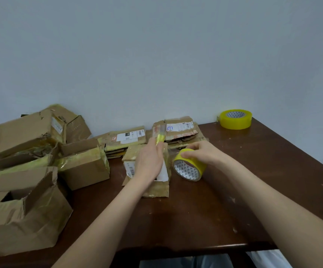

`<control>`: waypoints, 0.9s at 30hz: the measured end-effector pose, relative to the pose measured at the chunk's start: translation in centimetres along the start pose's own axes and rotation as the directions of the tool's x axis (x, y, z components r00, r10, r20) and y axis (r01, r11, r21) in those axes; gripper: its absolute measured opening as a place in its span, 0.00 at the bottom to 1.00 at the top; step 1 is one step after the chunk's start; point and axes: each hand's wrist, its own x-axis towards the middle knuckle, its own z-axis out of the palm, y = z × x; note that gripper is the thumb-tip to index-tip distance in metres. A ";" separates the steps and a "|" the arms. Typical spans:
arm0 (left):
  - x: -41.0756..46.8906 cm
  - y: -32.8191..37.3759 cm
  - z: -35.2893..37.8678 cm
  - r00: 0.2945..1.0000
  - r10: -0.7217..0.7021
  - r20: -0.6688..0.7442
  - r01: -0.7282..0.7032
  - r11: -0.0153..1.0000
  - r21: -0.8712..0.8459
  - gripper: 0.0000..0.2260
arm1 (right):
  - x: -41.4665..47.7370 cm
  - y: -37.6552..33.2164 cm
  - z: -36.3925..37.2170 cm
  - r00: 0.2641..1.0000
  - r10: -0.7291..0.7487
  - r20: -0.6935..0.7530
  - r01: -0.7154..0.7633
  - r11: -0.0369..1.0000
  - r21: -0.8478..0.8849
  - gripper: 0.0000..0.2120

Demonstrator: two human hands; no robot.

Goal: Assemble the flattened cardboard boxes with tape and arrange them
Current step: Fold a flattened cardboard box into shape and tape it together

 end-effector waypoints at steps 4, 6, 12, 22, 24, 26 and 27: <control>-2.2 -0.5 -0.4 0.997 0.030 -0.070 -0.035 0.997 -0.071 0.11 | -1.0 -0.8 -0.8 0.995 -0.094 -0.026 0.089 0.984 -0.152 0.18; -2.7 -0.4 -0.5 0.997 0.028 -0.075 -0.036 0.994 -0.107 0.10 | -1.8 -1.2 -0.7 0.993 -0.111 -0.044 0.099 0.972 -0.212 0.16; -3.5 -0.2 -0.8 0.997 0.046 -0.055 -0.051 0.993 -0.102 0.09 | -3.3 -1.7 -0.1 0.987 -0.107 -0.123 0.060 0.940 -0.336 0.17; -3.1 0.2 -1.0 0.999 0.041 -0.034 -0.045 0.993 -0.110 0.11 | -3.4 -0.8 0.1 0.983 -0.019 -0.185 -0.065 0.897 -0.437 0.19; -2.9 0.1 -1.0 0.999 0.031 -0.012 -0.032 0.994 -0.101 0.11 | -3.2 -0.9 0.1 0.981 -0.003 -0.192 -0.090 0.877 -0.472 0.19; -2.7 -0.2 -1.1 1.000 0.011 -0.001 -0.011 0.996 -0.084 0.12 | -3.1 -1.1 0.2 0.980 -0.003 -0.200 -0.105 0.845 -0.525 0.18; -2.7 -0.3 -1.1 1.000 0.006 -0.002 -0.006 0.997 -0.075 0.12 | -3.2 -1.1 0.2 0.979 -0.005 -0.205 -0.107 0.840 -0.532 0.18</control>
